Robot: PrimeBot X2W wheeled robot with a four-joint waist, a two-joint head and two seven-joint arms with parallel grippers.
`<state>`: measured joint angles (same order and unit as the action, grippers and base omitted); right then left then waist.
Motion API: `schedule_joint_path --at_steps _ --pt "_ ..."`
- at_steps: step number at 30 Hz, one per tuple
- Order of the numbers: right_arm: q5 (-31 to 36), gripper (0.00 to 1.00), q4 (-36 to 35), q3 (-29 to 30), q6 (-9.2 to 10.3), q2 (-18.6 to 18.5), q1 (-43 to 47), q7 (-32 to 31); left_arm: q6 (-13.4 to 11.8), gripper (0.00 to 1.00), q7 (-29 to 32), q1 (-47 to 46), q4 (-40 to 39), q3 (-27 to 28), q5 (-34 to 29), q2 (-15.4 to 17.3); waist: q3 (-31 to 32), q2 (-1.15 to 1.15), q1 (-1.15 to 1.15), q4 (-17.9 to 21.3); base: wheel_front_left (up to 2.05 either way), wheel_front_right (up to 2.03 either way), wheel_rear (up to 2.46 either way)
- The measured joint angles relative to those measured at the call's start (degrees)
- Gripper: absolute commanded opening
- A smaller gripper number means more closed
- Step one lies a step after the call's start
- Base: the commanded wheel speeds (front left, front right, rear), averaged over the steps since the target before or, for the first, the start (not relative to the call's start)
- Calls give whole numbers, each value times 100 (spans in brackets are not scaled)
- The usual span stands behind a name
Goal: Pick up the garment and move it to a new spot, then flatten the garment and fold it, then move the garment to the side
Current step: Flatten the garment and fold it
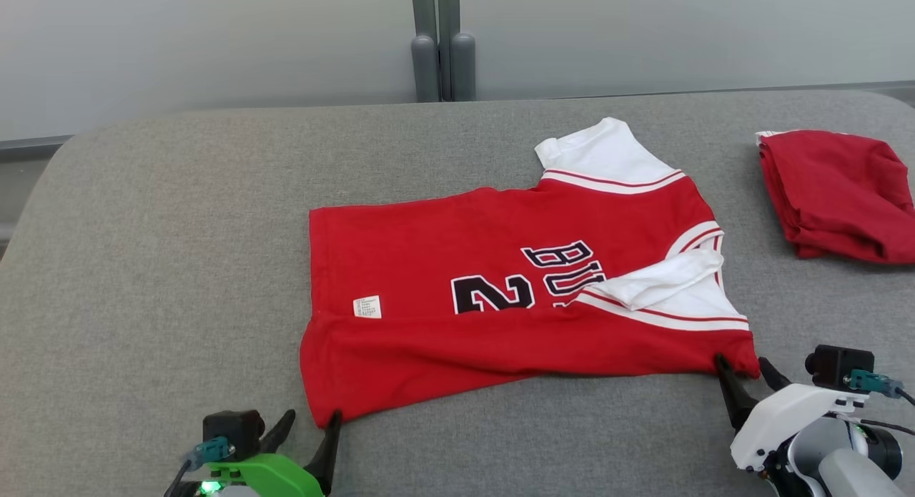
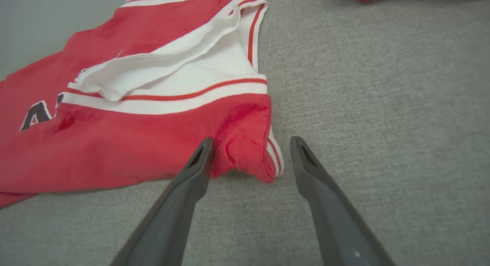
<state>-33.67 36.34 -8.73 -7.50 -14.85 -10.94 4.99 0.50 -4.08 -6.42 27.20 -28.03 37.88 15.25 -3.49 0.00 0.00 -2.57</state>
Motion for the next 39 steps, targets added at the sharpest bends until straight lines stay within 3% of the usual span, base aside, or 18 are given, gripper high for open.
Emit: schedule_joint_path --at_steps 2,5,6,7,8,11,18,25,31,39 --pt "-62 95 121 -123 0 -11 -55 -65 129 100 48 -116 210 -45 55 -74 -27 0 0 -3 0 0 0" --pt "-158 50 232 -238 0 -23 -143 -87 269 100 125 -270 443 -154 93 -193 -55 0 0 5 0 0 0" --pt "-187 48 260 -277 1 -33 -168 -75 309 100 159 -314 513 -168 122 -231 -66 0 0 10 0 0 0" --pt "-214 29 287 -309 0 -38 -186 -57 315 100 189 -358 584 -185 135 -248 -70 0 0 16 0 0 0" --pt "-229 0 316 -356 0 -46 -212 -21 336 100 198 -403 660 -199 133 -255 -73 0 0 24 0 0 0" --pt "-318 0 358 -483 -1 -87 -266 74 361 0 99 -487 823 -186 133 -270 -68 0 0 51 0 0 0" --pt "-568 0 270 -846 -2 -387 -280 40 485 0 -19 -464 769 -269 109 -59 25 0 0 66 0 0 0" --pt "-887 0 -227 -1094 -3 -818 211 -235 544 0 265 -14 159 -497 74 280 152 0 0 49 0 0 0" --pt "-1022 0 -691 -1044 -5 -1088 790 -513 403 0 609 483 -582 -549 90 661 208 0 0 71 0 0 0" --pt "-1085 0 -1414 -541 -8 -1227 1584 -1137 109 0 1078 1075 -1474 -508 242 1093 242 0 0 92 0 0 0"
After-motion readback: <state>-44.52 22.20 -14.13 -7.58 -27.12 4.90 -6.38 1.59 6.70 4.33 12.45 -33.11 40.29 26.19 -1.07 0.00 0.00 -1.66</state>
